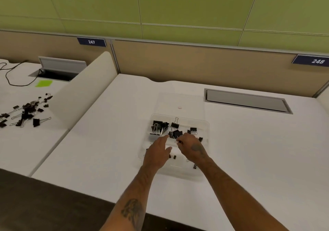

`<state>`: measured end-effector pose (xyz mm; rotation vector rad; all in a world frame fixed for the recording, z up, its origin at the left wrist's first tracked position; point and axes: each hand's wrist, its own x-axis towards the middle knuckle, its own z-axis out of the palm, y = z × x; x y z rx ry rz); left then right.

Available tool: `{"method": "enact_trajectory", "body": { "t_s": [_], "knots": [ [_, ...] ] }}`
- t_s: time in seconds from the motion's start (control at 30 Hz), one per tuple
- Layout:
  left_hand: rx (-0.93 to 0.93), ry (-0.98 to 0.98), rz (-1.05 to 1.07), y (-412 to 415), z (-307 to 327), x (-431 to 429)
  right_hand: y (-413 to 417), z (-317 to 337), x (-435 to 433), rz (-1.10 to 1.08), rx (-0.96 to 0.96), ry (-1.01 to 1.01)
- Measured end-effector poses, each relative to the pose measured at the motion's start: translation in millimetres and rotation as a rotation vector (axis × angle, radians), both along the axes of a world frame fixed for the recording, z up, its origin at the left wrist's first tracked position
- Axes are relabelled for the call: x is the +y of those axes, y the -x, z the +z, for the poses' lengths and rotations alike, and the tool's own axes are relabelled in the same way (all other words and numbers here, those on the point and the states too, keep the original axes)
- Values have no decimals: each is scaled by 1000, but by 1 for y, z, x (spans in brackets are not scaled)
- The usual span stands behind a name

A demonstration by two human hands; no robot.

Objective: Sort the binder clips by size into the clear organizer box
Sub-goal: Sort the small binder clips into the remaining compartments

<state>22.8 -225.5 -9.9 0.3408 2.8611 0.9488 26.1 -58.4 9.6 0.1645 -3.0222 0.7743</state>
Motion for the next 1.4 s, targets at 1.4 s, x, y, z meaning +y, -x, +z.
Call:
{"method": "enact_trajectory", "body": {
  "t_s": [1.4],
  "knots": [
    [13, 395, -191, 228, -2, 17, 136, -17, 109, -457, -242, -20]
  ]
}}
